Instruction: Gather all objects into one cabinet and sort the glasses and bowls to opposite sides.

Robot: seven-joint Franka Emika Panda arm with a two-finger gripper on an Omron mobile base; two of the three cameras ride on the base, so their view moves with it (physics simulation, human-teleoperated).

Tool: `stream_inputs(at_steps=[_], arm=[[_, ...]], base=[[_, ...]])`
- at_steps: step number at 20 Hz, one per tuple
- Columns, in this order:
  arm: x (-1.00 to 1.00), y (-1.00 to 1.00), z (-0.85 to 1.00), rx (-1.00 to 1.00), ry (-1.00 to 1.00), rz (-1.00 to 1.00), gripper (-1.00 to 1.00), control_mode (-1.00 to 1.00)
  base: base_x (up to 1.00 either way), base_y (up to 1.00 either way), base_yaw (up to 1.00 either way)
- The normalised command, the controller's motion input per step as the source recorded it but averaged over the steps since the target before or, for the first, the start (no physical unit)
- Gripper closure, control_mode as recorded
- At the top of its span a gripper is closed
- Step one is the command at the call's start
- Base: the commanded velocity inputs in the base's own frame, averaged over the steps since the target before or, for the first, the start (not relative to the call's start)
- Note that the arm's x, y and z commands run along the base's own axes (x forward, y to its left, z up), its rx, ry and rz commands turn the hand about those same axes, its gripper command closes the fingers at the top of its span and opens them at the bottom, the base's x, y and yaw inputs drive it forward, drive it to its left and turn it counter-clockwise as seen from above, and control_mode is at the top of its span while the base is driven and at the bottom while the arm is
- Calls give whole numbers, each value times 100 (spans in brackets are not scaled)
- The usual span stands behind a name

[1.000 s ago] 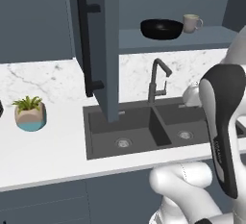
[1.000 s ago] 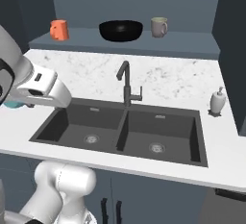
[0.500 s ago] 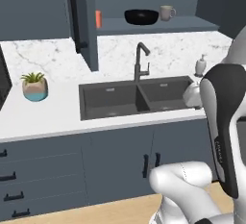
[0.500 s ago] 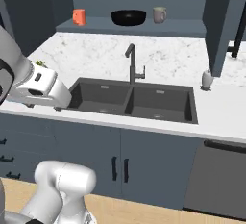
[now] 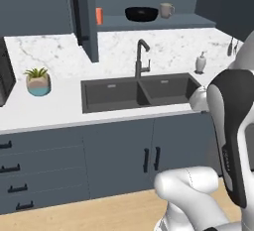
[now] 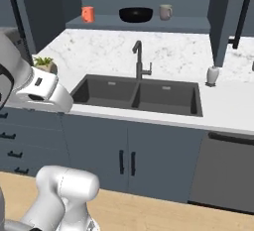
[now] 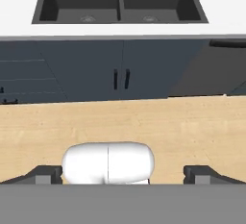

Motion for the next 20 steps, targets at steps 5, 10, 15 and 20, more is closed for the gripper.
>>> stream_inputs(at_steps=[5,10,15,20], arm=[[0,0,0,0,0,0,-100,100],[0,0,0,0,0,0,-100,100],[0,0,0,0,0,0,-100,100],[0,0,0,0,0,0,-100,100]], base=[[-29,-28,-2],[-19,-45,-66],[-7,-11,-87],[-12,-3,-88]])
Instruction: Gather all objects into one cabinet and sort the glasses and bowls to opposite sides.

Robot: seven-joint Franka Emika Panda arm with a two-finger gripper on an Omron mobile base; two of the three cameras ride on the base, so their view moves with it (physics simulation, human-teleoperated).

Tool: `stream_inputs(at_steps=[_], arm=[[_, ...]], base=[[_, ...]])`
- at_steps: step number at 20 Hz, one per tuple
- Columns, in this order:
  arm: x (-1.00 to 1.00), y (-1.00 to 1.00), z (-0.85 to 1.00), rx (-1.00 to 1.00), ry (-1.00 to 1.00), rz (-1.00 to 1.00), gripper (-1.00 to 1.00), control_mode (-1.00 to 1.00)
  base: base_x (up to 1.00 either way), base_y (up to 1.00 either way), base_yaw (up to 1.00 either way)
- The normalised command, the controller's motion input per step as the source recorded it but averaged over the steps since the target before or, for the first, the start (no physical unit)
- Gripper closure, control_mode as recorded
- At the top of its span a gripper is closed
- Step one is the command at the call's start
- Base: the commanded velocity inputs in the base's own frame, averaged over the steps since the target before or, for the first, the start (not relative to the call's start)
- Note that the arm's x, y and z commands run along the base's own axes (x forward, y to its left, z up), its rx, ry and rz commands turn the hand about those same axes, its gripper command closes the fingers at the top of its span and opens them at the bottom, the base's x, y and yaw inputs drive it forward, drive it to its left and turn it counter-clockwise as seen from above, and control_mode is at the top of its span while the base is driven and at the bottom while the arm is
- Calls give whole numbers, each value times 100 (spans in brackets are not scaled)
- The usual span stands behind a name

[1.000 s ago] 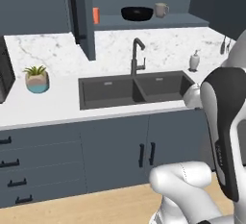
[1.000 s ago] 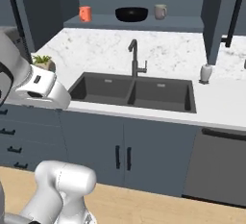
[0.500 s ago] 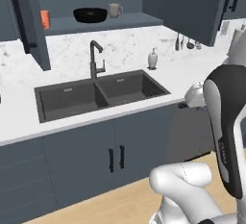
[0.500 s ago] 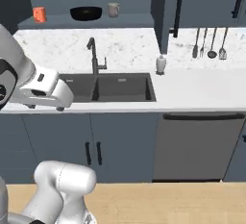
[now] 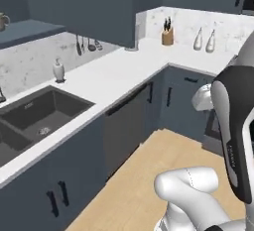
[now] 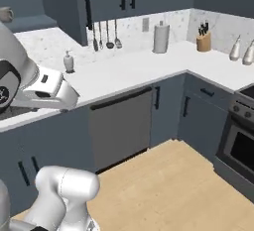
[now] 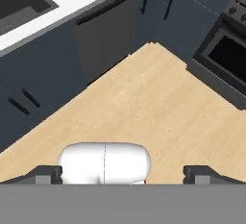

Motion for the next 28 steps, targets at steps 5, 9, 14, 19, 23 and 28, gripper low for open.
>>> stream_inputs(at_steps=[5,9,14,19,23,28], arm=[[0,0,0,0,0,0,-100,100],[0,0,0,0,0,0,-100,100],[0,0,0,0,0,0,-100,100],[0,0,0,0,0,0,-100,100],[0,0,0,0,0,0,-100,100],[0,0,0,0,0,0,-100,100]], base=[[-17,0,-91],[-16,0,-93],[-14,0,-93],[-3,0,-84],[17,2,-31],[76,0,-3]])
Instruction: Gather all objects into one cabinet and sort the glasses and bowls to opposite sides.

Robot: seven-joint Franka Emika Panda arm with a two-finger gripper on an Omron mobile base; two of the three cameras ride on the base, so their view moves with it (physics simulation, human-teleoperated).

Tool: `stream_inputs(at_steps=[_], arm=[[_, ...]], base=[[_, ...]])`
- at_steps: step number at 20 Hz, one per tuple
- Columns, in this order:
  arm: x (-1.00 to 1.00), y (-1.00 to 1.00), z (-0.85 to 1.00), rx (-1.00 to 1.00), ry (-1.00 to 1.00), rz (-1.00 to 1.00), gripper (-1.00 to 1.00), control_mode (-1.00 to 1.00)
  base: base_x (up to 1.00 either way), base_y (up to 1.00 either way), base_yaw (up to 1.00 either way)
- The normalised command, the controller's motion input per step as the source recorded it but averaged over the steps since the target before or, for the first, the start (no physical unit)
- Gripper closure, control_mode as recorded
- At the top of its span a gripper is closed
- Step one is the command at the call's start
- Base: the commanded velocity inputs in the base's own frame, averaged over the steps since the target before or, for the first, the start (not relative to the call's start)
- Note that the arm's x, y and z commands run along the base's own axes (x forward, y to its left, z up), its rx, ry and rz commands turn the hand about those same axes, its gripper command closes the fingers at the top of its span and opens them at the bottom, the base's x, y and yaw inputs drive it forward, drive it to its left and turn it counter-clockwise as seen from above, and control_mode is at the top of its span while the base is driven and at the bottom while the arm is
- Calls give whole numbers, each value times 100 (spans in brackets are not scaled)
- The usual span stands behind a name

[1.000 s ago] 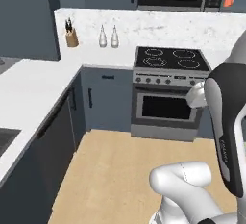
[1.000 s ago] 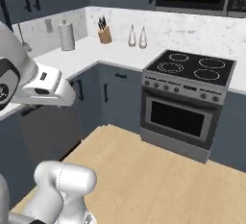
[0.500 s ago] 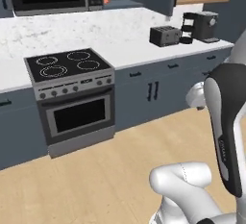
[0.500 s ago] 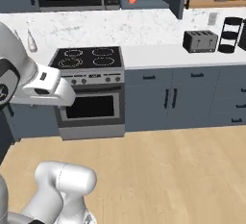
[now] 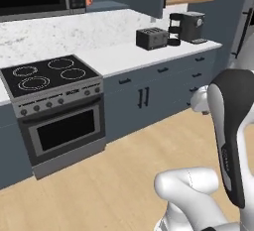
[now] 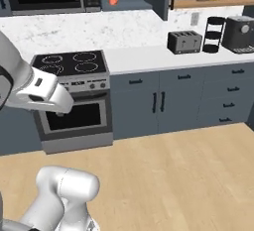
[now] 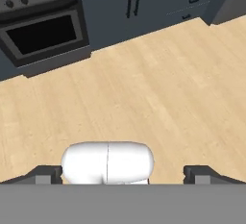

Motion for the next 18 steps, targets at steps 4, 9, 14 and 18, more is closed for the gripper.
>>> stream_inputs(at_steps=[4,9,14,18], arm=[[0,0,0,0,0,0,-100,100],[0,0,0,0,0,0,-100,100],[0,0,0,0,0,0,-100,100],[0,0,0,0,0,0,-100,100]], base=[[99,-6,0],[100,-18,6],[89,-32,21],[69,-47,37]])
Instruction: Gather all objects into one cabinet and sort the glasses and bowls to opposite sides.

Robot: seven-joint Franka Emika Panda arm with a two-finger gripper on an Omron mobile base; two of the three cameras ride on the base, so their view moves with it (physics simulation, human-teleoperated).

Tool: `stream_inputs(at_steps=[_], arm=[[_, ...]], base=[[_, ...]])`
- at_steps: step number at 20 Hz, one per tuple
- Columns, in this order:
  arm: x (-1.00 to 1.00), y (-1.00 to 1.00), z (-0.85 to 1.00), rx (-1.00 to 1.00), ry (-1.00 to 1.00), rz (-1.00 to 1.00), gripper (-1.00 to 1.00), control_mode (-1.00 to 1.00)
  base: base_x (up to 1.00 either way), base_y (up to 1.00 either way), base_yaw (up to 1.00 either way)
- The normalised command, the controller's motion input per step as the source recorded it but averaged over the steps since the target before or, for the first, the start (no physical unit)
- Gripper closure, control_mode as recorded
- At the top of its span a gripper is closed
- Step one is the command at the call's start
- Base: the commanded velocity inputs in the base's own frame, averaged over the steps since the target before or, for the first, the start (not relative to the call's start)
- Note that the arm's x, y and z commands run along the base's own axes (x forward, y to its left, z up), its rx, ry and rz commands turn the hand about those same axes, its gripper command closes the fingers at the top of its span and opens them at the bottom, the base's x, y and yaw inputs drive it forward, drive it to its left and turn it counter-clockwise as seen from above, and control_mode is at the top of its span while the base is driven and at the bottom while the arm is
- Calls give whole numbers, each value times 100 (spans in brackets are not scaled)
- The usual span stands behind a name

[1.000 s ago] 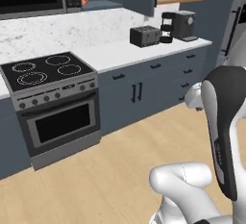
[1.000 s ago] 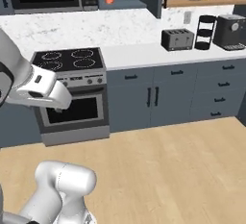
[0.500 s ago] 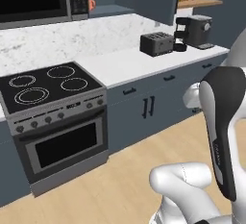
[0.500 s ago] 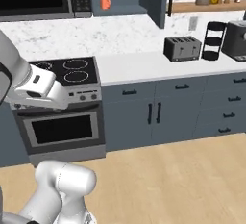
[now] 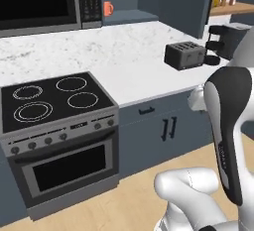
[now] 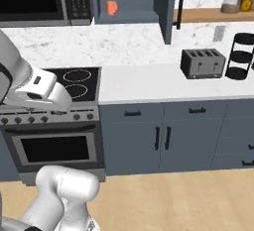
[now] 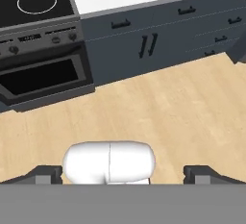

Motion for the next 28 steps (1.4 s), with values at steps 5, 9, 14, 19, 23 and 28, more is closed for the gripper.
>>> stream_inputs(at_steps=[5,9,14,19,23,28], arm=[[0,0,0,0,0,0,-100,100],[0,0,0,0,0,0,-100,100],[0,0,0,0,0,0,-100,100],[0,0,0,0,0,0,-100,100],[0,0,0,0,0,0,-100,100],[0,0,0,0,0,0,-100,100]], base=[[63,-45,35],[46,-48,26],[24,-49,16],[25,-38,7],[56,-8,12],[63,0,13]])
